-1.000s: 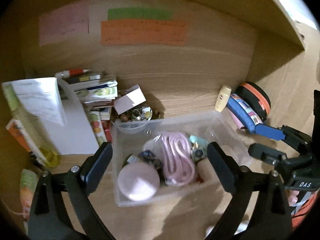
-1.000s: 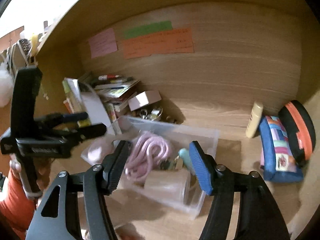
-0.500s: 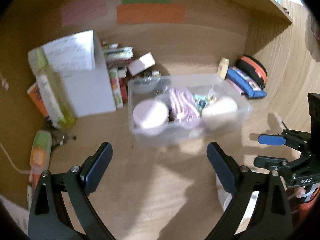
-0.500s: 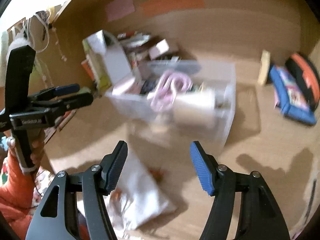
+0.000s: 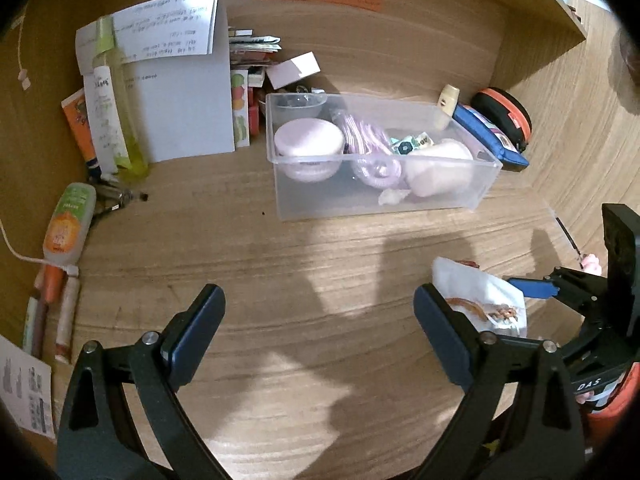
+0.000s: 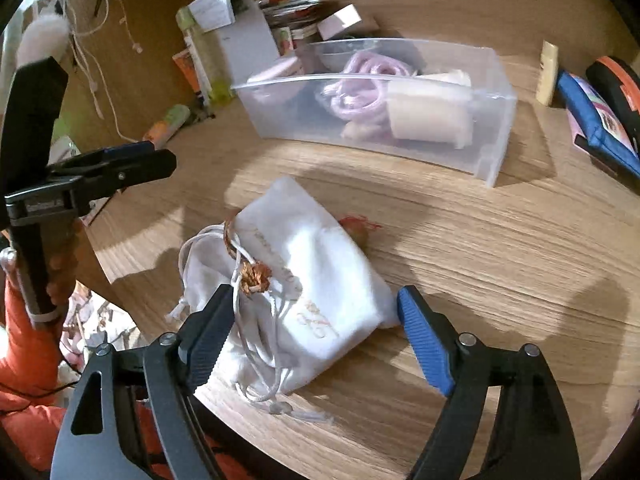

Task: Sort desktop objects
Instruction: 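Withdraw both grippers toward the white drawstring pouch, then grasp the white drawstring pouch with the right gripper while the left grasps the yellow ornament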

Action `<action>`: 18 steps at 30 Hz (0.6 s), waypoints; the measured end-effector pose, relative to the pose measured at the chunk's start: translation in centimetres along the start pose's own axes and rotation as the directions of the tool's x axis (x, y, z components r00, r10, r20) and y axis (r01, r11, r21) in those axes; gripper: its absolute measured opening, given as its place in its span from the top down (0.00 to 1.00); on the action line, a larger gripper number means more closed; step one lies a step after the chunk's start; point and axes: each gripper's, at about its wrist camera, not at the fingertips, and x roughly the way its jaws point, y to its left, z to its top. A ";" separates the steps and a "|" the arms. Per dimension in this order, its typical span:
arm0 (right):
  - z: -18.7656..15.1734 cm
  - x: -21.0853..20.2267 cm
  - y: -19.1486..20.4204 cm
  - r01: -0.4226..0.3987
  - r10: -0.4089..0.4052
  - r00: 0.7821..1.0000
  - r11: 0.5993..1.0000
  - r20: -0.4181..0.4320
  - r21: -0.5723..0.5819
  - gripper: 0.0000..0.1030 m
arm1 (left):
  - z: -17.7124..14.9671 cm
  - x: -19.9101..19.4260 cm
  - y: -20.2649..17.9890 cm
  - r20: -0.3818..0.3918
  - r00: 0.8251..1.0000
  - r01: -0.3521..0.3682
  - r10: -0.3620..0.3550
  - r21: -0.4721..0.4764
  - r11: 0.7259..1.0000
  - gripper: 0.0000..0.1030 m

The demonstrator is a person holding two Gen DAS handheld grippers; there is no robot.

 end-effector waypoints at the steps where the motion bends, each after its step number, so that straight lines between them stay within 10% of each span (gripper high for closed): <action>1: -0.1 0.1 0.2 0.004 -0.004 1.000 1.000 0.002 -0.007 0.23 | -0.1 0.0 0.0 -0.001 1.000 0.001 -0.001 -0.002 1.000 0.07; 6: -0.7 0.5 0.3 -0.017 0.017 1.000 1.000 0.000 0.005 0.59 | -0.5 0.4 -0.2 -0.016 1.000 0.012 -0.012 -0.009 1.000 0.07; 18: -0.9 -5.1 -2.2 0.101 -0.105 0.990 0.994 0.093 0.047 0.68 | -1.0 2.6 -4.7 -0.070 0.994 0.092 -0.085 0.097 0.991 0.07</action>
